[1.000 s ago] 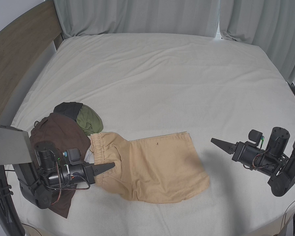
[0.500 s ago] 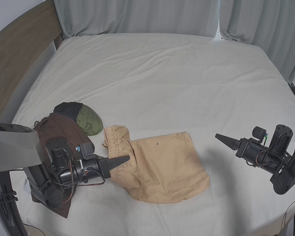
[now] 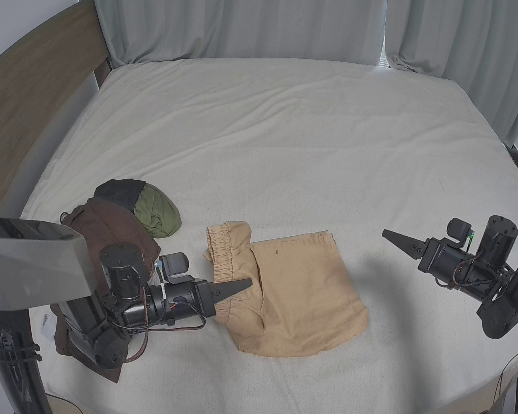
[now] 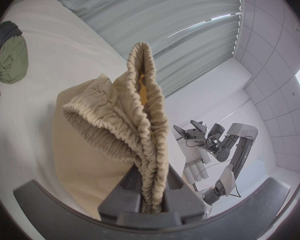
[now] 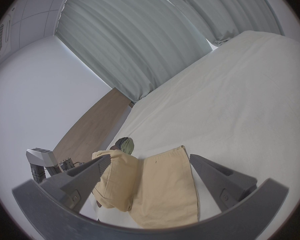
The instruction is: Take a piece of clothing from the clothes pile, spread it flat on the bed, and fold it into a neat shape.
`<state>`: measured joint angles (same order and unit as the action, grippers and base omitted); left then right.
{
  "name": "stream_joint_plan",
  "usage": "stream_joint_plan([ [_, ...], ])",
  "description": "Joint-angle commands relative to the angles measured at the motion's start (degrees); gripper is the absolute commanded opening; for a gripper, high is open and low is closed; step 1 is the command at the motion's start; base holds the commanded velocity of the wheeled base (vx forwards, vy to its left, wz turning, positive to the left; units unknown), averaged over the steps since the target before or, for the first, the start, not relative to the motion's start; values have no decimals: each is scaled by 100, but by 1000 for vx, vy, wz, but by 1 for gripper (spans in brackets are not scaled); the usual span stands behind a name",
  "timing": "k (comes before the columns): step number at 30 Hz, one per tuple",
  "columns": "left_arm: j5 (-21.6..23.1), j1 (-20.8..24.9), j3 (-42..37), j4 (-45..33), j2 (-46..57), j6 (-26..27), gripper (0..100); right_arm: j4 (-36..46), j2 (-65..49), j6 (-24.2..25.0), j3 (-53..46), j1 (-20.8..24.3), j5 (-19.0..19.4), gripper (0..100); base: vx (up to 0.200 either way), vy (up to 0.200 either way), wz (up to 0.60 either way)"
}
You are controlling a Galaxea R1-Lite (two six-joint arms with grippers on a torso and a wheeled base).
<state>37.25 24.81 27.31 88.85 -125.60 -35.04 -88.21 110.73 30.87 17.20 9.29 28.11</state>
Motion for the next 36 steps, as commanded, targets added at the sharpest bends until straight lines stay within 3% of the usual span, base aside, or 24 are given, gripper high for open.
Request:
stream_joint_plan([
  [1, 19, 121, 91, 1, -123, -74, 0, -3, -16, -2, 38, -68, 37, 100, 0, 0, 0],
  [20, -34, 472, 882, 1, -843, -109, 0, -3, -16, -2, 117, -279, 116, 100, 0, 0, 0],
  [29, -60, 648, 1180, 1, -984, -583, 0, -3, -25, -2, 126, -287, 116, 100, 0, 0, 0],
  [36, -157, 789, 1488, 1, -1204, -645, 0, -3, -7, -2, 152, -287, 116, 100, 0, 0, 0],
])
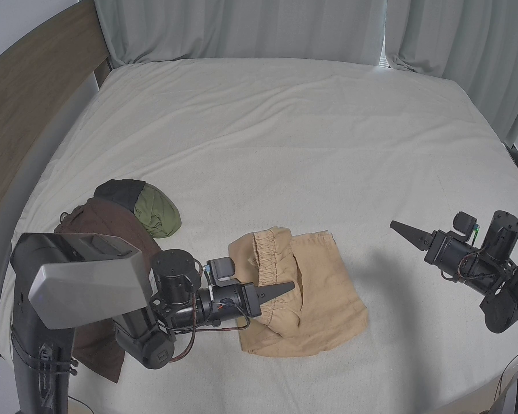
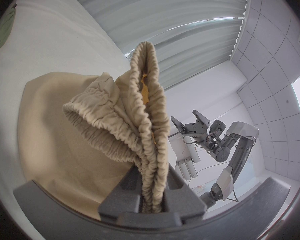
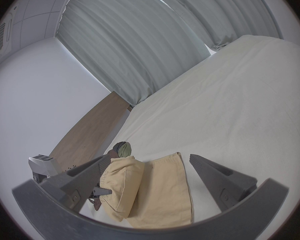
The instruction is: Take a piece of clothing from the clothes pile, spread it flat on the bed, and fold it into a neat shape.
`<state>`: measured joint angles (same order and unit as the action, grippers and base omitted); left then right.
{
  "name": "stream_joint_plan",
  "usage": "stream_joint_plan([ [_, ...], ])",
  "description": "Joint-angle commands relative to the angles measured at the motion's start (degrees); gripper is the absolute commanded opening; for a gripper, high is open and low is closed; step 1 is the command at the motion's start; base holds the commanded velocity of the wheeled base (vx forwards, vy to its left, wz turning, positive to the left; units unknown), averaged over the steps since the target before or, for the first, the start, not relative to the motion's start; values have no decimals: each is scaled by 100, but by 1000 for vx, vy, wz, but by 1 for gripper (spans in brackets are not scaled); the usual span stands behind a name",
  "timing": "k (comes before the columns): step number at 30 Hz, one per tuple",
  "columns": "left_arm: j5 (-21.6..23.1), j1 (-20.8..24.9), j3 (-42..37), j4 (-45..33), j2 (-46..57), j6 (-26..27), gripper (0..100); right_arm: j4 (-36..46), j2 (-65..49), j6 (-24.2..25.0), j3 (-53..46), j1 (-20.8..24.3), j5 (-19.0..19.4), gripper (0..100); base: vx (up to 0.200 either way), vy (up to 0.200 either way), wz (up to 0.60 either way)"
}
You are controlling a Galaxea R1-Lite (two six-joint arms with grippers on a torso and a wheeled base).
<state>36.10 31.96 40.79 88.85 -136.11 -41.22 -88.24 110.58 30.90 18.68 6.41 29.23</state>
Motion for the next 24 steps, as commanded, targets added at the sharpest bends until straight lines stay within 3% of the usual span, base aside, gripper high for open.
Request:
stream_joint_plan([
  [1, -50, 82, 140, 1, -162, -36, 0, -1, 7, 3, 4, -8, 3, 100, 0, 0, 0],
  [16, -129, 196, 272, 1, -390, -88, 0, -1, -1, -5, 13, -44, 3, 100, 0, 0, 0],
  [17, -147, 196, 280, 1, -390, -88, 100, -1, -1, 3, 13, -35, 3, 100, 0, 0, 0],
  [24, -173, 187, 324, 1, -390, -80, 100, -1, -10, -5, 22, -35, 3, 100, 0, 0, 0],
])
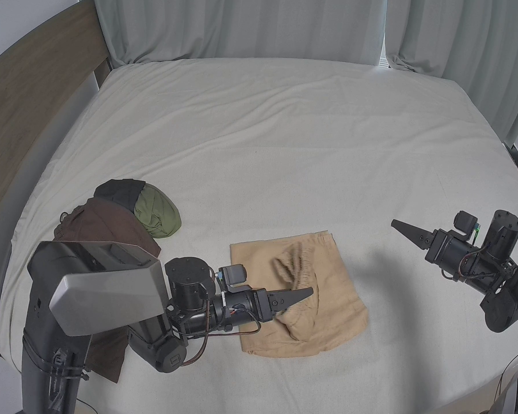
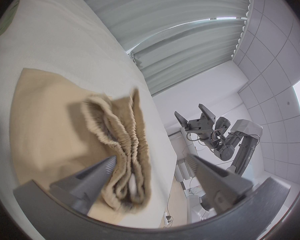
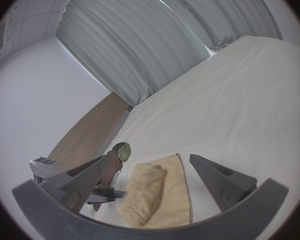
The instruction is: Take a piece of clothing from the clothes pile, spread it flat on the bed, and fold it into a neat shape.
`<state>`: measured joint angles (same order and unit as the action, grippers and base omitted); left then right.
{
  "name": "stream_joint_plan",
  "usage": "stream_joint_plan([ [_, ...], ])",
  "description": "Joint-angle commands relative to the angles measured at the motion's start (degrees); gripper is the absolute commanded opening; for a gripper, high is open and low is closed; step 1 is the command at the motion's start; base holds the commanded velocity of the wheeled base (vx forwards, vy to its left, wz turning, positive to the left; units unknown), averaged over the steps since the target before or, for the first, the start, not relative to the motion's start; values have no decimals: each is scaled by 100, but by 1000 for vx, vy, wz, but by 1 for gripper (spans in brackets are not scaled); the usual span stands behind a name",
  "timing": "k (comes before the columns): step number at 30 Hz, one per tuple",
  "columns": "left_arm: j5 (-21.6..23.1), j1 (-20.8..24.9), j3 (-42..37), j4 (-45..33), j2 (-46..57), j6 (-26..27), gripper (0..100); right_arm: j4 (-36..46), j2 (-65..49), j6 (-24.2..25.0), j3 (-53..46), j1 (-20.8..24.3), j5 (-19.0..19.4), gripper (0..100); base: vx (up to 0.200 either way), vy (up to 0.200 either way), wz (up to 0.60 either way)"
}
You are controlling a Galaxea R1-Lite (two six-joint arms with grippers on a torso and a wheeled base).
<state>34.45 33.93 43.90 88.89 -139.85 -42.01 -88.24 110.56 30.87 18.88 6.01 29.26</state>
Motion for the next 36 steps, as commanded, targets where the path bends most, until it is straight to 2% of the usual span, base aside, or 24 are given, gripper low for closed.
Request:
stream_joint_plan([
  [1, -70, -26, 22, -4, -16, 8, 100, -1, -8, -2, 1, 5, 1, 100, 0, 0, 0],
  [5, -158, -53, 31, -4, 2, 70, 100, -1, 1, -2, -7, 5, 1, 100, 0, 0, 0],
  [10, -167, -123, -83, -4, 90, 509, 100, -1, 10, -2, -34, 41, 1, 100, 0, 0, 0],
  [21, -88, -694, -1024, -12, 1549, 764, 100, -1, 19, -2, -78, 85, 1, 100, 0, 0, 0],
  [29, -70, -1169, -1533, -12, 1909, 1327, 100, 8, 36, -142, -122, 225, -17, 100, 0, 0, 0],
  [33, -9, -1600, -1727, -21, 2137, 1714, 100, 8, 54, -195, -227, 331, -17, 100, 0, 0, 0],
  [35, 0, -1635, -1744, -12, 2164, 1784, 100, 8, 54, -195, -236, 348, -17, 100, 0, 0, 0],
  [36, 35, -1793, -1885, -12, 2252, 2083, 100, -1, 54, -195, -236, 383, -17, 100, 0, 0, 0],
])
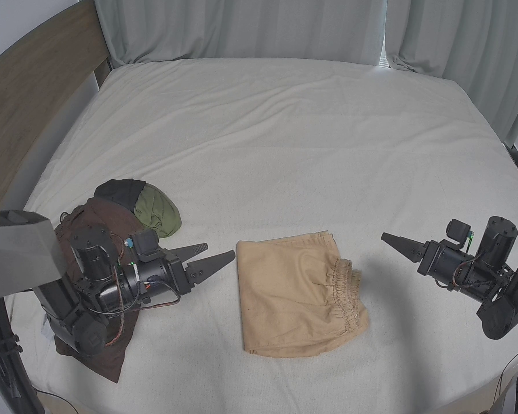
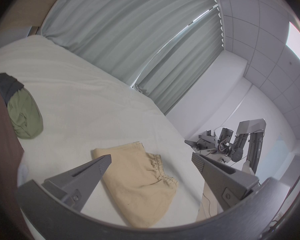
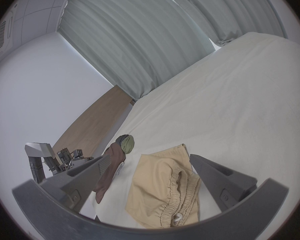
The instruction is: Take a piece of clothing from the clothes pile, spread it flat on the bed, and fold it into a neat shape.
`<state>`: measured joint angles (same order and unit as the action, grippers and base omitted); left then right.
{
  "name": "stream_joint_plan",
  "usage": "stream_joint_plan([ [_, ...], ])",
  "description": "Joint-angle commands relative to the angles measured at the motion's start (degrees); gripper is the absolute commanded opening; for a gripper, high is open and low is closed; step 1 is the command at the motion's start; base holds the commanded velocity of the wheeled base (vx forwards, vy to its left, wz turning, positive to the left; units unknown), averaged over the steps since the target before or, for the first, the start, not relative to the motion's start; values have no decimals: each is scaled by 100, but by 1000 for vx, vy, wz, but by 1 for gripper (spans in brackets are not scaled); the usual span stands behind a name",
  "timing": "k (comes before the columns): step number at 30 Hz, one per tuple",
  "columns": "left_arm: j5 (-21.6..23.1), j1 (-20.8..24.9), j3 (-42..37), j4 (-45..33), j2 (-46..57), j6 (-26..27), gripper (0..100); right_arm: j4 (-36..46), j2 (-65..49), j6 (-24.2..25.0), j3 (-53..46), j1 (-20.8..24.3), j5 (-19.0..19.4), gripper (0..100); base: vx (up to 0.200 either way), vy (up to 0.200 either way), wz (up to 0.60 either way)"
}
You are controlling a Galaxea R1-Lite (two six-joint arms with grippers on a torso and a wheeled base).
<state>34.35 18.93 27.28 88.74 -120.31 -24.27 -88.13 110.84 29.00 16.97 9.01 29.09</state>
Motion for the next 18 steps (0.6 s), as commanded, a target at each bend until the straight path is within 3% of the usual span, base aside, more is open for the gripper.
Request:
stream_joint_plan([
  [1, 45, -355, -302, 3, 394, 432, 100, -3, 26, -9, -45, 92, 1, 100, 0, 0, 0],
  [6, 230, -566, -487, -5, 711, 467, 100, -12, 17, -17, -106, 154, -8, 100, 0, 0, 0],
  [9, 458, -944, -636, -5, 878, 520, 100, -12, 8, -17, -106, 163, -8, 100, 0, 0, 0],
  [18, 1601, -2157, -1225, -5, 1194, 1786, 100, -12, -27, -26, -176, 444, -35, 100, 0, 0, 0],
])
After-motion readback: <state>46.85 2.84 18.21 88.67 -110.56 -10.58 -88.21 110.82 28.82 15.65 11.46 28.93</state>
